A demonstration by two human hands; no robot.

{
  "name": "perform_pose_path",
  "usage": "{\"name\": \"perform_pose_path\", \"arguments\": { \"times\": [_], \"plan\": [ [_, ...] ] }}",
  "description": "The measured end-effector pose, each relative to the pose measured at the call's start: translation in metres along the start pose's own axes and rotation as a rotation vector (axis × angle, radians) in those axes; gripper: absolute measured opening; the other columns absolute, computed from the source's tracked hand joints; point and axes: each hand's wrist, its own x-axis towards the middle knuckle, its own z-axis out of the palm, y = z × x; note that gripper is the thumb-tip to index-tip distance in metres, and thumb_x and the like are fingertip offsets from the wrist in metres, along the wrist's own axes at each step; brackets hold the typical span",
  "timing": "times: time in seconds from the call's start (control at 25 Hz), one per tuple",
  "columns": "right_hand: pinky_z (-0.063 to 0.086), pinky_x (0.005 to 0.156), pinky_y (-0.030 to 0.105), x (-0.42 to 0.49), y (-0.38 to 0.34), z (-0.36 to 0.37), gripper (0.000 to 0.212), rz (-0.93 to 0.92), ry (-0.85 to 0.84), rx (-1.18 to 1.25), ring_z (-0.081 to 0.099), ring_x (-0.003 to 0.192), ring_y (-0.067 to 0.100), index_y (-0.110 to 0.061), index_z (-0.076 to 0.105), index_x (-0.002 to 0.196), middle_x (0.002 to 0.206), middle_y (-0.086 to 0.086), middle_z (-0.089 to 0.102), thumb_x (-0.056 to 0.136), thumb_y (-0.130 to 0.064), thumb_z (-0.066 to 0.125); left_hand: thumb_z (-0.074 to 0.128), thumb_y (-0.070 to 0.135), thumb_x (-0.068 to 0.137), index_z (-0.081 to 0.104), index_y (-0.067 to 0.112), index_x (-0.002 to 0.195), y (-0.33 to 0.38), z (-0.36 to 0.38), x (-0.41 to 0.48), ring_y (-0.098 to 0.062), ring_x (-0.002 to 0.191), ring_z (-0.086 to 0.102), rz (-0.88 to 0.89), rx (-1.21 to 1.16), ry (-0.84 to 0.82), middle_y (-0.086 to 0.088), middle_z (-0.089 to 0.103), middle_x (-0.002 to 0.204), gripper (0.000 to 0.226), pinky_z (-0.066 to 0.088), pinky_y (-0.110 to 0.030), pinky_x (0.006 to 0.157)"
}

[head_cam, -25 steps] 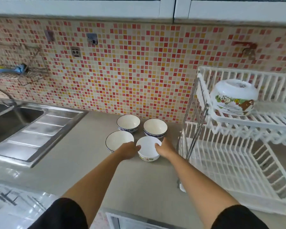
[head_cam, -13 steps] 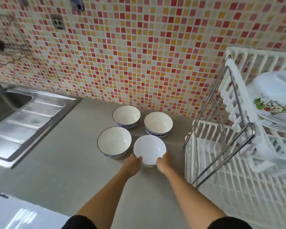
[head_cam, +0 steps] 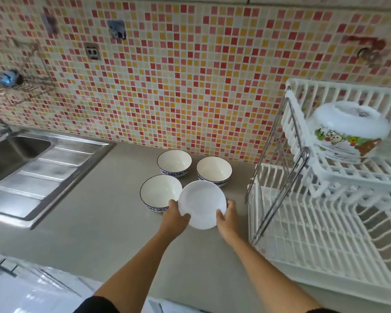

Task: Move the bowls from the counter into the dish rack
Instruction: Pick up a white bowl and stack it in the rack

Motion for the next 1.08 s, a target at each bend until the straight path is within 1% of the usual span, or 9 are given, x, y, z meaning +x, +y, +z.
{"name": "perform_pose_path", "arguments": {
  "times": [0.16,0.24,0.36,0.48,0.6,0.72,0.88,0.96,1.08],
  "plan": [
    [0.043,0.081,0.032,-0.049,-0.045,-0.022,0.058,-0.146,-0.045,0.230,0.056,0.106,0.019,-0.025,0.031,0.112,0.120,-0.002,0.053,0.074,-0.069,0.031,0.046,0.035,0.080,0.037,0.036,0.126,0.015,-0.053,-0.044,-0.030,0.100,0.061,0.164,-0.447,-0.134,-0.009,0.059,0.113,0.047,0.053,-0.037,0.084],
    [0.046,0.086,0.028,-0.071,-0.073,-0.034,0.060,-0.233,-0.044,0.335,0.055,0.103,0.011,-0.028,0.027,0.112,0.118,-0.004,0.051,0.072,-0.073,0.027,0.044,0.045,0.078,0.049,0.045,0.110,0.032,-0.081,-0.062,-0.025,0.095,0.062,0.268,-0.593,-0.212,-0.007,0.060,0.110,0.032,0.052,-0.033,0.084],
    [0.041,0.089,0.020,-0.096,-0.118,-0.062,0.054,-0.428,0.008,0.406,0.049,0.099,-0.005,-0.025,0.025,0.110,0.106,-0.017,0.044,0.078,-0.067,0.033,0.037,0.050,0.089,0.051,0.034,0.100,0.074,-0.113,-0.080,-0.020,0.091,0.059,0.450,-0.703,-0.249,-0.009,0.060,0.114,0.023,0.046,-0.032,0.085],
    [0.044,0.090,0.015,-0.119,-0.166,-0.109,0.040,-0.629,0.008,0.443,0.054,0.093,-0.018,-0.022,0.024,0.112,0.104,-0.020,0.047,0.084,-0.039,0.047,0.019,0.054,0.094,0.044,0.028,0.103,0.128,-0.130,-0.099,-0.016,0.107,0.057,0.622,-0.622,-0.242,-0.008,0.054,0.130,0.037,0.042,-0.032,0.098],
    [0.051,0.094,0.033,-0.133,-0.195,-0.164,0.050,-0.797,-0.021,0.435,0.062,0.103,0.002,-0.031,0.025,0.117,0.120,-0.006,0.053,0.082,-0.030,0.061,0.042,0.070,0.074,0.033,0.033,0.102,0.172,-0.137,-0.123,-0.008,0.106,0.062,0.793,-0.552,-0.222,-0.004,0.055,0.125,0.047,0.048,-0.021,0.086],
    [0.053,0.092,0.033,-0.139,-0.200,-0.220,0.070,-0.843,-0.058,0.376,0.062,0.106,0.007,-0.038,0.021,0.125,0.131,0.004,0.050,0.076,-0.026,0.069,0.054,0.087,0.050,0.024,0.049,0.107,0.211,-0.129,-0.144,0.000,0.105,0.062,0.872,-0.391,-0.269,0.009,0.052,0.121,0.074,0.049,-0.018,0.091],
    [0.050,0.098,0.034,-0.132,-0.178,-0.284,0.091,-0.831,0.018,0.234,0.048,0.127,0.011,-0.045,0.023,0.130,0.145,-0.006,0.036,0.060,-0.035,0.080,0.072,0.061,0.058,0.012,0.033,0.128,0.255,-0.093,-0.158,0.002,0.094,0.069,0.990,-0.226,-0.380,0.013,0.050,0.118,0.096,0.054,-0.011,0.072],
    [0.043,0.106,0.032,-0.120,-0.162,-0.313,0.107,-0.784,0.050,0.142,0.036,0.136,0.008,-0.044,0.019,0.137,0.151,-0.009,0.027,0.055,-0.034,0.086,0.078,0.042,0.063,0.006,0.039,0.135,0.277,-0.067,-0.156,-0.014,0.112,0.061,1.031,-0.112,-0.371,0.005,0.041,0.133,0.102,0.053,-0.025,0.090],
    [0.027,0.110,0.017,-0.102,-0.142,-0.348,0.127,-0.700,0.071,-0.070,0.021,0.138,-0.001,-0.040,0.003,0.146,0.154,-0.016,0.014,0.054,-0.028,0.090,0.085,0.042,0.060,-0.008,0.038,0.145,0.305,-0.029,-0.146,-0.020,0.142,0.024,1.109,0.208,-0.211,0.001,0.007,0.160,0.126,0.019,-0.035,0.117]
  ]
}}
